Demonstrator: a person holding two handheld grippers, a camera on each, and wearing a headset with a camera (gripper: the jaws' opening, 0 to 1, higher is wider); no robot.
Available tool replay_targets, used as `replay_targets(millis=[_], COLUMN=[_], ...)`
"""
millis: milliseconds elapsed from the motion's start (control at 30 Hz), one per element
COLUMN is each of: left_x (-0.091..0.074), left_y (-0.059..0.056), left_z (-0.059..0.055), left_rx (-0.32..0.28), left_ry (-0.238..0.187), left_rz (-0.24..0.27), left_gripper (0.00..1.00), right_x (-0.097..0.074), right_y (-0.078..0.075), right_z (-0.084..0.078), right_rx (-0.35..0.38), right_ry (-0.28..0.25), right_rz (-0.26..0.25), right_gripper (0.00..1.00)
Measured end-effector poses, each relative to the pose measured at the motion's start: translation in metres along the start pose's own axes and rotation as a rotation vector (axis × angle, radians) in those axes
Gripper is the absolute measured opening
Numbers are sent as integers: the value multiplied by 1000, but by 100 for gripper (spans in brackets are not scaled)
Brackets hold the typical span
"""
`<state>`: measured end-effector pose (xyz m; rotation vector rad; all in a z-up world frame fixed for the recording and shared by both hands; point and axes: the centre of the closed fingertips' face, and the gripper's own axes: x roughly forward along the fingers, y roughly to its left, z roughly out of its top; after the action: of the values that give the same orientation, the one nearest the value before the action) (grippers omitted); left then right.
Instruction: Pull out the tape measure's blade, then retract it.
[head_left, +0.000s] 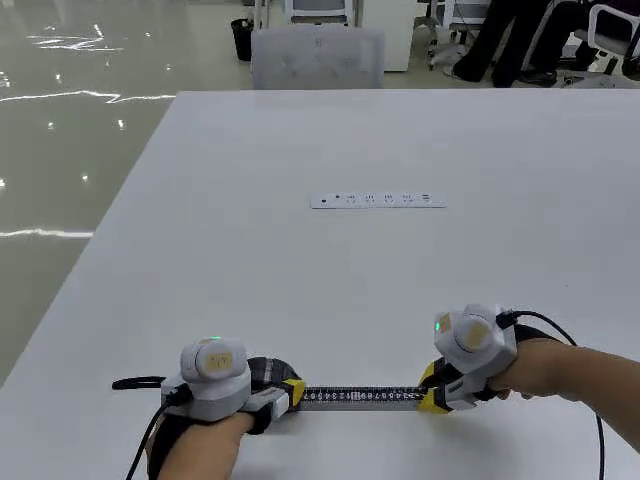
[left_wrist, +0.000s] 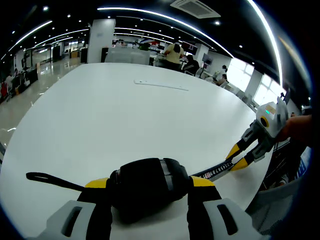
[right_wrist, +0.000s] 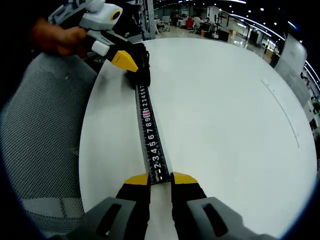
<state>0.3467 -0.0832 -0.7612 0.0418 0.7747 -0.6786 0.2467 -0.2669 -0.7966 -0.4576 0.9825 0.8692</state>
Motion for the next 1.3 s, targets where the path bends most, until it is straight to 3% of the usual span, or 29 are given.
replay_targets(millis=[1300], left_x=[0], left_y=[0], left_z=[0], left_rx=[-17], left_ry=[2], left_rz=[-12], left_gripper=[57], right_x=[12], right_y=[6], right_z=[24], right_rx=[1], right_ry=[-22], right_rz=[14], right_gripper=[14])
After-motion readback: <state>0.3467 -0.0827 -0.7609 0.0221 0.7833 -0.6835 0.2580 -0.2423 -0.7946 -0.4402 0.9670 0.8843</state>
